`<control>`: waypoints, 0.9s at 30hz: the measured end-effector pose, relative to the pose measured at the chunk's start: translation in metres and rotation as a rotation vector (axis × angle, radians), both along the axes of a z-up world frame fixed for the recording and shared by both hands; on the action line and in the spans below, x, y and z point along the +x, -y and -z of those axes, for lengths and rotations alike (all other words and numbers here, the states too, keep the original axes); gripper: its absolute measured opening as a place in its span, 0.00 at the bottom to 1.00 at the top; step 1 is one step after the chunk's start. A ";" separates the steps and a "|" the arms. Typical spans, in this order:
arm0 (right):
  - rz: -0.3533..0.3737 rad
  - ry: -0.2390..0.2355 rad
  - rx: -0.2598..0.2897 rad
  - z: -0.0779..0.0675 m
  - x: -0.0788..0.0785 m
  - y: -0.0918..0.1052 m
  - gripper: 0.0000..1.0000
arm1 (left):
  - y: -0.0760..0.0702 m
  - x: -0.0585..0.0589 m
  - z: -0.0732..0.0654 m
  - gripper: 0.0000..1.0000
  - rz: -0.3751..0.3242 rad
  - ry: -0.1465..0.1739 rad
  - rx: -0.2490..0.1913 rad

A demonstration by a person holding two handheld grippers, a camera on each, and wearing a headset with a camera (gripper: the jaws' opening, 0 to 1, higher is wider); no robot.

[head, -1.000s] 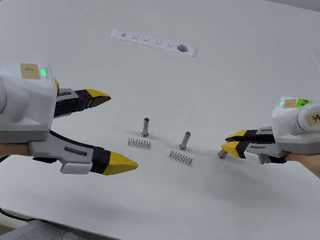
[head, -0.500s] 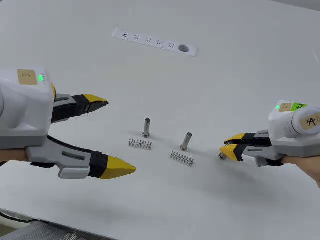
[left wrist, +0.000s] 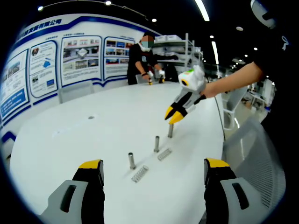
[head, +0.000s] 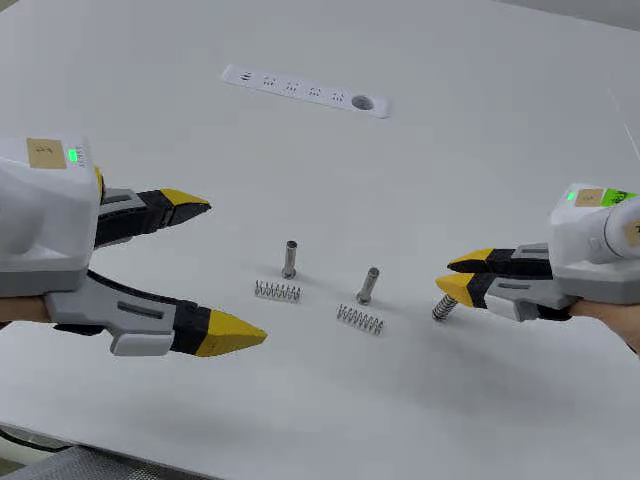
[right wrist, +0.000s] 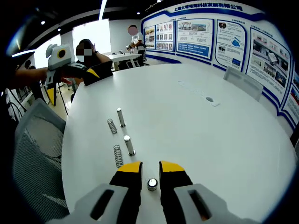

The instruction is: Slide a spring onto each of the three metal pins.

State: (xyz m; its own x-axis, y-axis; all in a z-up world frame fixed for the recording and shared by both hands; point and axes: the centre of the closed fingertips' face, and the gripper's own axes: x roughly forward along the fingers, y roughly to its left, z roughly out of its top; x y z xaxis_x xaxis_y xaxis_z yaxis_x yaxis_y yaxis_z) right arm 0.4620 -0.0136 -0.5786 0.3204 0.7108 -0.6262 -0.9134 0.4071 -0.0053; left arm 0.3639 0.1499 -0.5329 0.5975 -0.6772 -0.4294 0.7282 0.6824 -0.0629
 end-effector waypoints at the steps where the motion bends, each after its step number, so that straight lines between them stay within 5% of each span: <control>1: -0.002 0.002 0.016 -0.005 -0.001 -0.003 0.15 | 0.000 0.000 0.000 0.90 0.001 0.000 -0.001; 3: -0.016 0.002 0.044 -0.012 -0.006 -0.012 0.15 | 0.001 0.000 -0.001 0.90 0.002 0.004 -0.003; 6: -0.089 0.019 0.011 -0.010 -0.017 -0.023 0.16 | -0.001 0.002 -0.004 0.90 -0.006 0.011 -0.007; 12: -0.241 0.021 -0.103 0.021 -0.049 -0.039 0.17 | -0.005 0.002 -0.006 0.89 -0.020 0.014 -0.022; 14: -0.237 0.042 -0.123 0.032 -0.051 -0.043 0.17 | -0.006 0.002 -0.006 0.89 -0.025 0.013 -0.027; 27: -0.249 -0.023 -0.169 0.069 -0.048 -0.053 0.17 | -0.023 -0.002 -0.004 0.88 -0.072 0.009 -0.017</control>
State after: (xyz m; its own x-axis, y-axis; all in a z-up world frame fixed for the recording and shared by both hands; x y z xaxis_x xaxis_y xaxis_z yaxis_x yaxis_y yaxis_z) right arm 0.4139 0.0389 -0.6480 0.1338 0.6505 -0.7476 -0.9857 0.1656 -0.0323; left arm 0.3618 0.1730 -0.5288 0.6484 -0.6396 -0.4129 0.6780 0.7318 -0.0688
